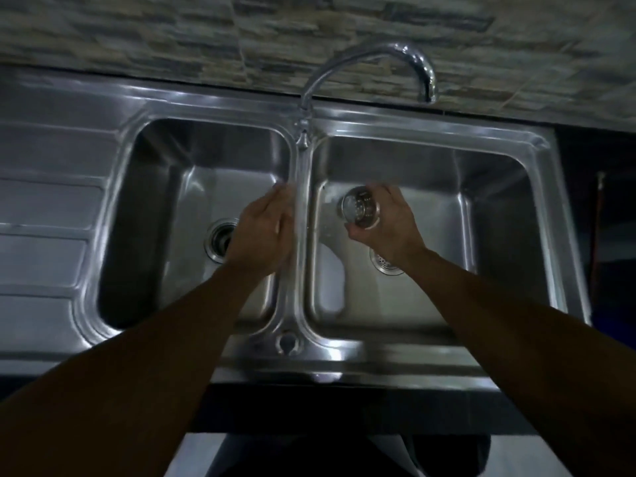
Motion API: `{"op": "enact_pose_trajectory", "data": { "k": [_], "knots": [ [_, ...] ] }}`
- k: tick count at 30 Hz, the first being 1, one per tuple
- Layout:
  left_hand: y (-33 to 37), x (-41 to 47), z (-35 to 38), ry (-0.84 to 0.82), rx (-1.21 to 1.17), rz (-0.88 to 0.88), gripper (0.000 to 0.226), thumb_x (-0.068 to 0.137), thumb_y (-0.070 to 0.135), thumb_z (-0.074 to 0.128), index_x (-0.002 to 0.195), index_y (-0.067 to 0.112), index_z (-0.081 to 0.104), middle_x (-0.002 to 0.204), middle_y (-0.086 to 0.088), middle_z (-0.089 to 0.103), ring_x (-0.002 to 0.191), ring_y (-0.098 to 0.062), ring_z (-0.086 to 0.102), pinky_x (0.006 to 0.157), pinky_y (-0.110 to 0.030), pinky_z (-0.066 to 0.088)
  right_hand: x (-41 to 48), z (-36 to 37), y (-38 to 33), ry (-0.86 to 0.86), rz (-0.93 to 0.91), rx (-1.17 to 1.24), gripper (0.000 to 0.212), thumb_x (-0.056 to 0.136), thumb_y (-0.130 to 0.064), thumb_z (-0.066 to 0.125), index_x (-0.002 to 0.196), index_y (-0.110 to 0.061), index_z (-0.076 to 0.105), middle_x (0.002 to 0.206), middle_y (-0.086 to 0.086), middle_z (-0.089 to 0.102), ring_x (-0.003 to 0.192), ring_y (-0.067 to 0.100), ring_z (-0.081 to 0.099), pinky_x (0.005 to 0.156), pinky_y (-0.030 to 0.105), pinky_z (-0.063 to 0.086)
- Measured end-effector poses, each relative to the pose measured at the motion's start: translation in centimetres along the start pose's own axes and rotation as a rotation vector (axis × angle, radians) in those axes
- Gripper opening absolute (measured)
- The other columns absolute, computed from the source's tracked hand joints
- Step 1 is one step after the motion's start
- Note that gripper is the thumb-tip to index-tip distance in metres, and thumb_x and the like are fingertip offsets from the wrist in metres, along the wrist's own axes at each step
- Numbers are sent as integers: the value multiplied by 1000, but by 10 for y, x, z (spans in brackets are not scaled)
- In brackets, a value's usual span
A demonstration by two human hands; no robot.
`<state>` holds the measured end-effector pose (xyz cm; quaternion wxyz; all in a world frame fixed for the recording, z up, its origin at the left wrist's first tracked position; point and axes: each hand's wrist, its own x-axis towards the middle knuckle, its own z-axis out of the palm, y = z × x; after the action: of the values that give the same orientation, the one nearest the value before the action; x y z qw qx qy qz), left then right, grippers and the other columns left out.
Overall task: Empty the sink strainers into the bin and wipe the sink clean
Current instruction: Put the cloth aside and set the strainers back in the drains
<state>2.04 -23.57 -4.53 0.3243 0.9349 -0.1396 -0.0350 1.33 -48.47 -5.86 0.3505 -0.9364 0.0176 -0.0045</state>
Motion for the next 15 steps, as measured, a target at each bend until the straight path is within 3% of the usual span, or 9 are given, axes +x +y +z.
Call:
{"op": "enact_pose_trajectory", "data": {
  "k": [2,6,8,11,15],
  "knots": [
    [-28,-14,-35,44,98,-57,47,101,16,48,147,7,48,150,-15,50,139,-30,46,121,-36,28,6,5,-31,50,-49,26,83,65,-41,85,136,-19,49,126,-4,48,107,-6,44,90,5,40],
    [-88,-40,-96,63,265,-139,51,94,15,44,143,1,51,148,-23,50,140,-39,45,122,-47,27,30,32,-91,24,-161,69,89,69,-52,80,144,-21,43,131,-2,44,116,0,43,98,19,46],
    [-113,-51,-118,88,278,-166,53,92,15,42,142,0,52,147,-23,51,139,-40,45,121,-48,29,39,57,-114,-30,-235,69,90,70,-54,78,144,-18,44,132,1,45,118,2,43,103,16,41],
    [-148,-63,-135,92,314,-187,51,98,20,39,144,2,48,151,-21,46,143,-37,40,123,-48,24,45,105,-139,-126,-259,59,87,69,-47,83,142,-18,47,126,3,45,111,-2,41,100,4,33],
    [-188,-73,-135,85,307,-179,58,103,31,26,152,0,35,160,-21,32,152,-34,25,125,-52,20,45,168,-148,-328,-146,23,88,66,-34,88,142,-19,46,130,4,35,117,15,48,103,18,40]
  ]
}}
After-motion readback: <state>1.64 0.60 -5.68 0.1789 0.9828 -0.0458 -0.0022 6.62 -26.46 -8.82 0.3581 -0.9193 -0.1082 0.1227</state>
